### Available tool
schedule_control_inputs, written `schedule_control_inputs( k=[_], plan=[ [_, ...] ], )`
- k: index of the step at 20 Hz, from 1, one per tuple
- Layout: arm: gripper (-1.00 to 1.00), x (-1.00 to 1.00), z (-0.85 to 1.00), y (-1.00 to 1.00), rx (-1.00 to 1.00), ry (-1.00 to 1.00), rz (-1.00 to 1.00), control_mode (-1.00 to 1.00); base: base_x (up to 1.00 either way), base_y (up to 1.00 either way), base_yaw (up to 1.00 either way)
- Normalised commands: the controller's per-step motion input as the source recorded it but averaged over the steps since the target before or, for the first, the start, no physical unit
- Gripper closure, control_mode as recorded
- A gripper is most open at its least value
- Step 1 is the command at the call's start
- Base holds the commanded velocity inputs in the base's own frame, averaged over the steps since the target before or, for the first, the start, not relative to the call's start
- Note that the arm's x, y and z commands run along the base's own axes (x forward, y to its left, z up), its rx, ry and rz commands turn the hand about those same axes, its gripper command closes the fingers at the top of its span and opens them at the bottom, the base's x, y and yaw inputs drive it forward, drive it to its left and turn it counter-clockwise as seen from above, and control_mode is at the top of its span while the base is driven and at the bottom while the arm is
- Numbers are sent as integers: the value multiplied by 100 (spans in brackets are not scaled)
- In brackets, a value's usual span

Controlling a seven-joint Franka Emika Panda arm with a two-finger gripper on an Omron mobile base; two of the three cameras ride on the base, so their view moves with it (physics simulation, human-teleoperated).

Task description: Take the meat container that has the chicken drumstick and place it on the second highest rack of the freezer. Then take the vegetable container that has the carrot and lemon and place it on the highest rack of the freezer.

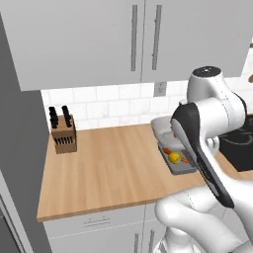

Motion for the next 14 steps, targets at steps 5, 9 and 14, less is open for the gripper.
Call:
schedule_control_inputs(
  k=[5,9,14],
  plan=[
    [100,0,-7,-23,0,-4,0,-100,0,0,0],
    [100,11,0,1,0,-7,-2,-100,0,0,0],
    [100,0,0,4,2,-2,-12,-100,0,0,0]
  ],
)
